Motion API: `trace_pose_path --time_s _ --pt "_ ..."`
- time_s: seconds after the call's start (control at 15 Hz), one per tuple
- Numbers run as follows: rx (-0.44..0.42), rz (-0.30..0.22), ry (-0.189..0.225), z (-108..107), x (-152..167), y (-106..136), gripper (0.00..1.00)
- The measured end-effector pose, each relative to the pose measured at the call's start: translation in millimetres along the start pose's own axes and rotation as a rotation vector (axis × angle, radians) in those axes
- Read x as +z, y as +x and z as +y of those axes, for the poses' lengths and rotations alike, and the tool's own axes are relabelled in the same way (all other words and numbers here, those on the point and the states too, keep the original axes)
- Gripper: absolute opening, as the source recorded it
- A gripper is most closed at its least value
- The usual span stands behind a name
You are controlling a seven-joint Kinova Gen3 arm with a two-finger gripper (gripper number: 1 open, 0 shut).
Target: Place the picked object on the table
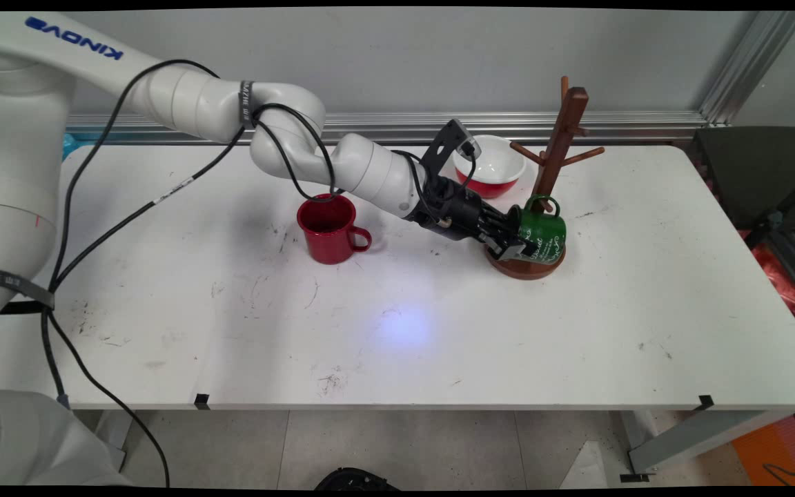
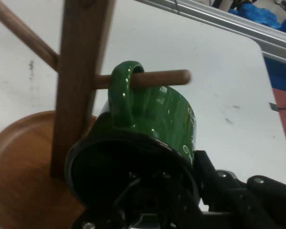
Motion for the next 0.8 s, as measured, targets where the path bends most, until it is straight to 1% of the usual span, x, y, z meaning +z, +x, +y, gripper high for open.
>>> trace_pose_path --time_s 0.27,0.8 --pt "0.001 0.001 -0.020 14 -14 8 0.00" --pt "0.001 0.010 -0.046 37 -45 26 0.00"
